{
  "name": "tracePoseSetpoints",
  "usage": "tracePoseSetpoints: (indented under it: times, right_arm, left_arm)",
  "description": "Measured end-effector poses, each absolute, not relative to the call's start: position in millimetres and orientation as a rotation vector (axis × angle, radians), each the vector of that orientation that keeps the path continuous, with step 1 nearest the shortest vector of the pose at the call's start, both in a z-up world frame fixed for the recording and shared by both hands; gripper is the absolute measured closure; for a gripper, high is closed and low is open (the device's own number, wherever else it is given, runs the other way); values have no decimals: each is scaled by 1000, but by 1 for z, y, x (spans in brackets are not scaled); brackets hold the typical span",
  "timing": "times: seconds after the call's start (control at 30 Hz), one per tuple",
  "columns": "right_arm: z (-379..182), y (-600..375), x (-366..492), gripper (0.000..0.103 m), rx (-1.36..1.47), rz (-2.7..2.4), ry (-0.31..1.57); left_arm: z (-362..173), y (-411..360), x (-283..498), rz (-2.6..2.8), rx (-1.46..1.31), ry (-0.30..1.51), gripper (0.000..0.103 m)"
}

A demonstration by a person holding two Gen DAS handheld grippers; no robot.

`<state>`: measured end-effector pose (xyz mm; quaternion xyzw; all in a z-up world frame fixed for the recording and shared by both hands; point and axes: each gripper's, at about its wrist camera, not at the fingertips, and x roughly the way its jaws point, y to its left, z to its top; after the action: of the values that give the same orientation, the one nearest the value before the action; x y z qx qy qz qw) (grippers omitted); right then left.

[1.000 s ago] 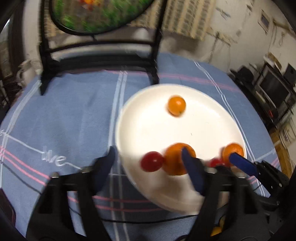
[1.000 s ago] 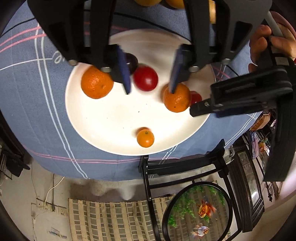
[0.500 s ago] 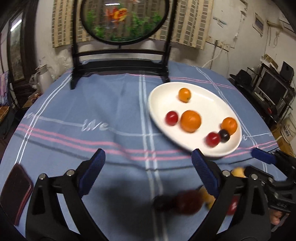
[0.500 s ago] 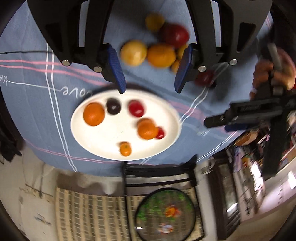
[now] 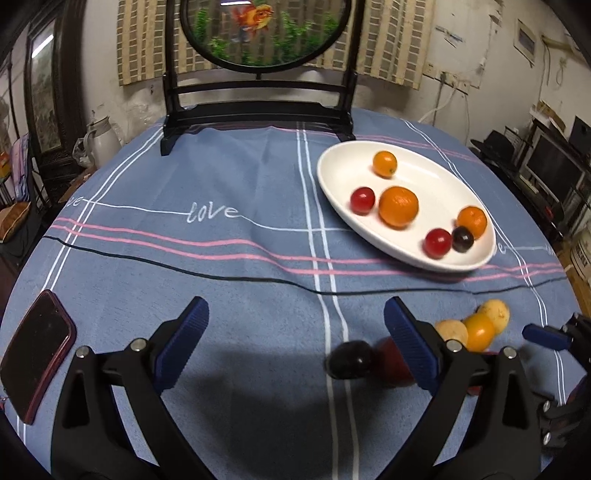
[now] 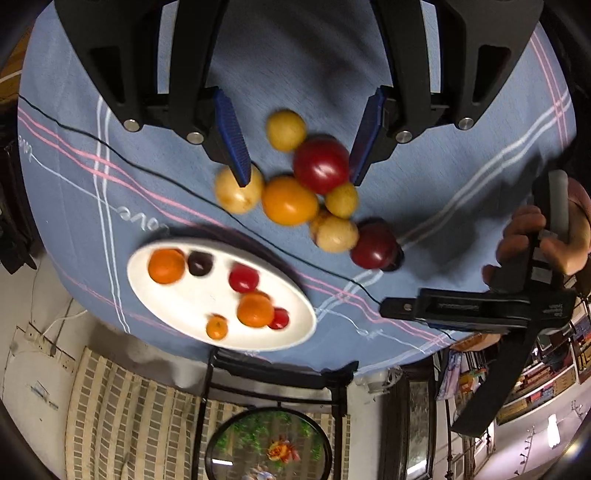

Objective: Organize fruits
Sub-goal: 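Grasp a dark plum with the left tool while the right tool grasps a small yellow potato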

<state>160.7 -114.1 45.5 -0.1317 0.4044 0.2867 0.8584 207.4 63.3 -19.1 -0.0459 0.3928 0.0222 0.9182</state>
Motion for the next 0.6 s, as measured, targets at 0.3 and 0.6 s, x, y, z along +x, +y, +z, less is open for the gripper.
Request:
tracePoseSetpoints:
  times: [0.3,0.6]
  right_arm:
    - [24,-123,153,53,-304,630,960]
    - [20,-123,157,68,-312,603,950]
  left_arm:
    - [-17,65,204,52,-81,797,6]
    - [-18,78,206,61,-152,809,6]
